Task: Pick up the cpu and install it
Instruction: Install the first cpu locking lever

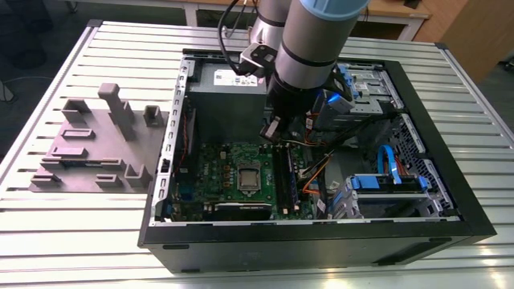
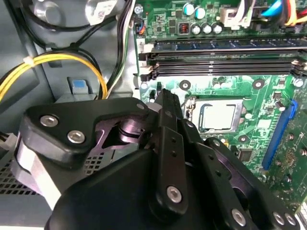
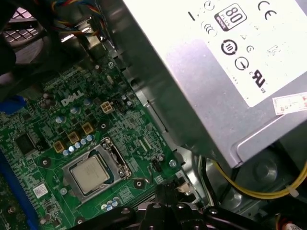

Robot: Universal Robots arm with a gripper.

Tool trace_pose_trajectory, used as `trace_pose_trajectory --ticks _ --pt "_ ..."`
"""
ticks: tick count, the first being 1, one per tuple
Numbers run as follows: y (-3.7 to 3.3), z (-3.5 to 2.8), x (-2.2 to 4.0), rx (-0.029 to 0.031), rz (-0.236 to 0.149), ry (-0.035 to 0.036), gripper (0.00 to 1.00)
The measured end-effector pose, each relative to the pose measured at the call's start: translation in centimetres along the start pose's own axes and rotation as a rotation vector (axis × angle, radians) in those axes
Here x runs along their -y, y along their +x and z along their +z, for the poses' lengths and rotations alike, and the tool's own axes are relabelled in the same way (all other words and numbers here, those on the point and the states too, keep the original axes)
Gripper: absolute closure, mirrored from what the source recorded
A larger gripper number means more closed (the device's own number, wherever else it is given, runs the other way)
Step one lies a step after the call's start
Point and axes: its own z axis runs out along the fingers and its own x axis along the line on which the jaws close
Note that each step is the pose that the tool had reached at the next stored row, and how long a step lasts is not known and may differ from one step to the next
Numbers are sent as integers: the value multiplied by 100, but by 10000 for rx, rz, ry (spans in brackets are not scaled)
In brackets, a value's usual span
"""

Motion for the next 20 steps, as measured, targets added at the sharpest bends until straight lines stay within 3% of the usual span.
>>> trace_pose_trajectory --ticks 4,8,20 --pt "-21 17 -31 -18 -203 -7 89" --pt "14 29 -86 -24 -248 -6 89" --pt "73 27 -60 -27 -294 -8 89"
